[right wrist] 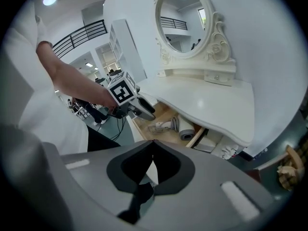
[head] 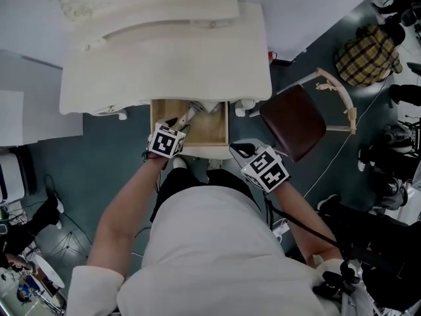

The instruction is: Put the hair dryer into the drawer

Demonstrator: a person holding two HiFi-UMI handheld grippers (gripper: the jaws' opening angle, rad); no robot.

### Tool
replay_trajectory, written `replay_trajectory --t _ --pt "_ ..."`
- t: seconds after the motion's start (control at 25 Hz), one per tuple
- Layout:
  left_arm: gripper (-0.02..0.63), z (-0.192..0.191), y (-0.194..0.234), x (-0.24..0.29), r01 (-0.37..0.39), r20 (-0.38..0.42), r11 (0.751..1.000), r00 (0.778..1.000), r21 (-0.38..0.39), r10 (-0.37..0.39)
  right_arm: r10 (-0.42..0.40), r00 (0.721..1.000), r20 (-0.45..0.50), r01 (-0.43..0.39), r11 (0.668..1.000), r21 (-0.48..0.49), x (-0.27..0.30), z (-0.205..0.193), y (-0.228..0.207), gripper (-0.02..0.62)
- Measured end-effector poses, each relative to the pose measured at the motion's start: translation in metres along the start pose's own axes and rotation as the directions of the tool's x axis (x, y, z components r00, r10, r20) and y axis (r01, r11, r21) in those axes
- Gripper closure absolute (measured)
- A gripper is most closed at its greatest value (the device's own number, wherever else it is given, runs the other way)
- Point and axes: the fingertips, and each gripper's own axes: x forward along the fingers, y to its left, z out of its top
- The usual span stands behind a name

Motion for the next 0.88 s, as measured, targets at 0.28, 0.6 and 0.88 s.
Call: replay_trajectory --t 0.28,0.6,0.88 --pt "0.413 -0.006 -0.027 -0.035 0.029 0.031 0.999 0.999 -0.014 -0.028 0.015 1.0 -0.009 -0.015 1.0 -0.016 0.015 0.002 0.018 0.595" --pt "0.471 -0.028 -0.042 -0.078 0.084 0.046 0.996 0.995 -0.012 -0.083 -0.017 1.0 -0.022 0.017 1.0 -0.013 0.026 0.01 0.046 0.595" --pt "0.606 -0.068 -0.049 -0.121 0.134 0.061 0.991 0.989 -0.01 -0.133 -0.037 0.999 -0.033 0.037 0.999 -0.001 0.04 0.008 0.099 0.595"
